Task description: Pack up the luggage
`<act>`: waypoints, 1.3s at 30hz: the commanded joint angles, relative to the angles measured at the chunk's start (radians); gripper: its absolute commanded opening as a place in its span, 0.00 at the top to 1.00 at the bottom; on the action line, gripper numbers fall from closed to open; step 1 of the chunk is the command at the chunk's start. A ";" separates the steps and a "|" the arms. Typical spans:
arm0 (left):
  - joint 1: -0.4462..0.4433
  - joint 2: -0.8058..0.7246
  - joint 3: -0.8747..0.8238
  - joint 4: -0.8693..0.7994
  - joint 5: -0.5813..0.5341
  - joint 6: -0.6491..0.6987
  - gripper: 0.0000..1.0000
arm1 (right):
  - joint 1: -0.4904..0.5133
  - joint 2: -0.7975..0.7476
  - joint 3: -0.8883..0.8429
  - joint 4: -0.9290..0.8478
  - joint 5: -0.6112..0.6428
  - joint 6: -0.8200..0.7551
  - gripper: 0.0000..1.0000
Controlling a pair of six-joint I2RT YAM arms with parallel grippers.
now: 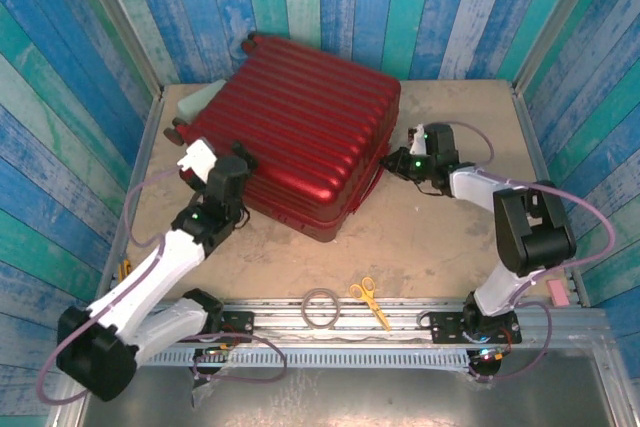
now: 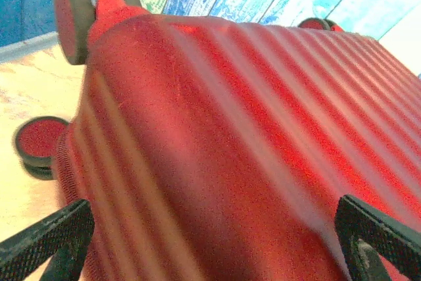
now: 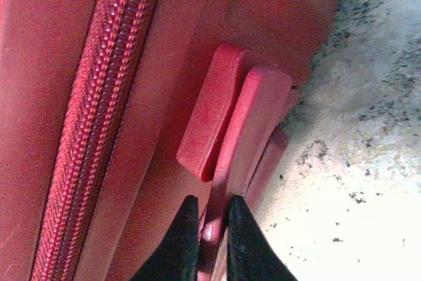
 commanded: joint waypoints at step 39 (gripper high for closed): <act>-0.122 -0.023 0.496 -0.458 0.464 0.660 0.12 | 0.245 -0.899 -0.198 -0.675 0.733 -0.168 0.25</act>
